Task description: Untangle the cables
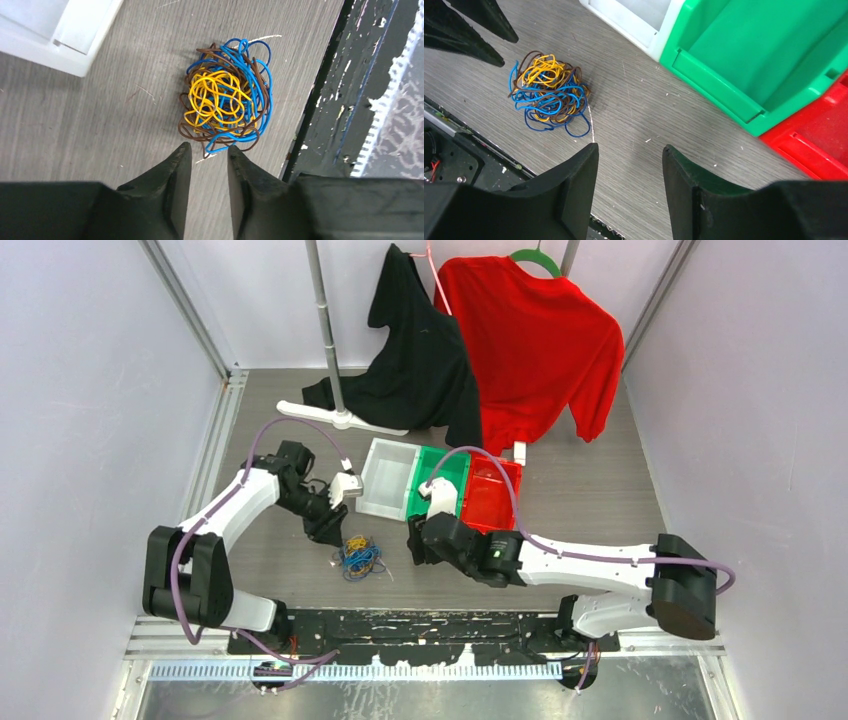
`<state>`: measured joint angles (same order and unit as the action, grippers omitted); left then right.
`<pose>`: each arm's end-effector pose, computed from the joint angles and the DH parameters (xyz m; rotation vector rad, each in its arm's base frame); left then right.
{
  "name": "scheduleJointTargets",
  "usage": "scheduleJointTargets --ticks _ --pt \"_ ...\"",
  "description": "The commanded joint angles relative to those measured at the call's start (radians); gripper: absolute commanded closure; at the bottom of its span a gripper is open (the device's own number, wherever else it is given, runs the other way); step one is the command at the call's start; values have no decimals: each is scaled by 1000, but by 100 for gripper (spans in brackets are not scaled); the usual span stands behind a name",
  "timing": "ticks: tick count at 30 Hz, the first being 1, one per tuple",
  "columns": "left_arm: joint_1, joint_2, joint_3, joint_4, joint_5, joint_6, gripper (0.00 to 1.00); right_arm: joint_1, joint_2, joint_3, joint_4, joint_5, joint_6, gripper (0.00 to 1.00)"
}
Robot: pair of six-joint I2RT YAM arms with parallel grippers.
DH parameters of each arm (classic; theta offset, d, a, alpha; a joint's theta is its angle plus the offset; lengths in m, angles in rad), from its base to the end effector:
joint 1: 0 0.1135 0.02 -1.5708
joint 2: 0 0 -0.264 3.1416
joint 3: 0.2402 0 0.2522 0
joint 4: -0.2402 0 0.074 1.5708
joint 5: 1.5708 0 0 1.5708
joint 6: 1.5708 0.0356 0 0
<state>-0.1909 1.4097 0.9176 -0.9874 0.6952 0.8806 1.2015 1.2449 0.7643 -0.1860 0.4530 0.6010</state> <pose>0.2226 -0.0662 0.2103 1.4116 2.2905 -0.8758 0.1097 0.2403 0.2380 -0.4144 2.1689 0.5218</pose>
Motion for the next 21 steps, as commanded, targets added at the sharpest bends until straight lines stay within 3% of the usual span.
scheduleJointTargets --ticks 1,16,21 --pt "-15 -7 3 60 46 14 71 4 35 66 77 -50 28 46" --pt "-43 71 -33 115 32 40 71 3 41 101 89 -78 17 47" --pt "-47 78 -33 113 30 38 85 3 46 101 96 -77 27 52"
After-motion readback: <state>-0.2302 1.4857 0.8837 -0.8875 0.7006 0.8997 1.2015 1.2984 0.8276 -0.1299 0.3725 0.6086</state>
